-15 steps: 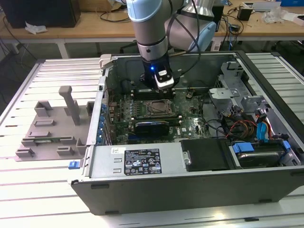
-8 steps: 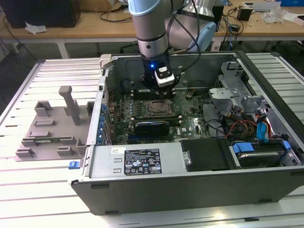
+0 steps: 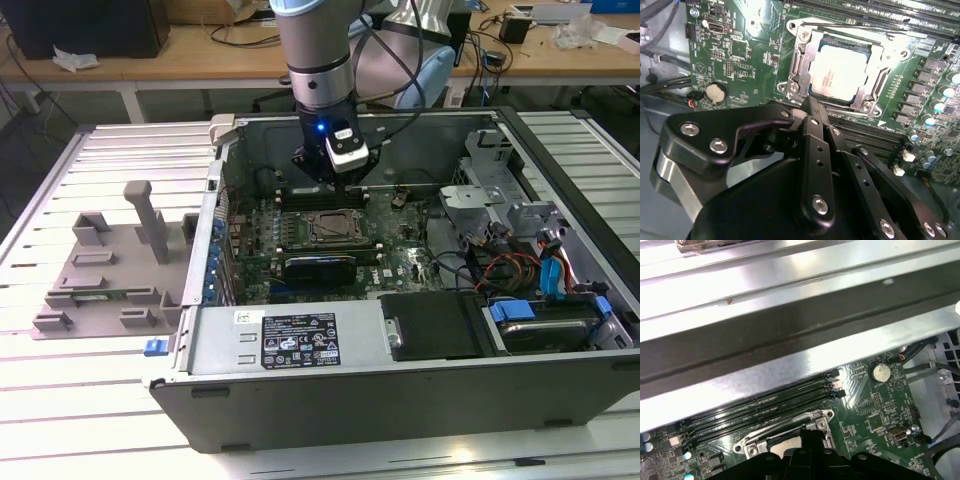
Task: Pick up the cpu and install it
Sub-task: 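Install the first cpu locking lever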
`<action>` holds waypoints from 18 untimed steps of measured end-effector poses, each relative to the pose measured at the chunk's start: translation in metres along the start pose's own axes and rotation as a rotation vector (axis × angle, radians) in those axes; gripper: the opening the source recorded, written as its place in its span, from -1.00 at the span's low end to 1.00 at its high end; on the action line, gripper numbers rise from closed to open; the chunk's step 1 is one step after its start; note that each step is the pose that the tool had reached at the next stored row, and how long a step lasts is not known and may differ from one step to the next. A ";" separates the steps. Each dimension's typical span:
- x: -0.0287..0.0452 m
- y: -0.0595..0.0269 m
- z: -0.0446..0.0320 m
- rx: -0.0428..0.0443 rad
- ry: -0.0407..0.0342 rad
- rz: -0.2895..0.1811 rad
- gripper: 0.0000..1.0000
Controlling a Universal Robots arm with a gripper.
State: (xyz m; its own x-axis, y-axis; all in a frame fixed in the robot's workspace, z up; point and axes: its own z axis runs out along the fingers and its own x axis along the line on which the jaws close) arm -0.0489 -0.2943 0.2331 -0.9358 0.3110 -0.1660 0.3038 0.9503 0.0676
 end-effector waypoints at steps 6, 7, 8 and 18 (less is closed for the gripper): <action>-0.0001 0.0000 -0.0002 0.0017 0.0032 -0.001 -0.79; -0.0001 0.0000 -0.0002 0.0050 0.0123 -0.009 -0.79; -0.0001 0.0000 -0.0001 0.0073 0.0188 -0.016 -0.79; -0.0002 -0.0005 0.0016 0.0796 0.1236 -0.173 -0.79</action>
State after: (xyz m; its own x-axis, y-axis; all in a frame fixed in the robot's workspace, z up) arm -0.0486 -0.2948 0.2316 -0.9884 0.1444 -0.0462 0.1459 0.9888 -0.0301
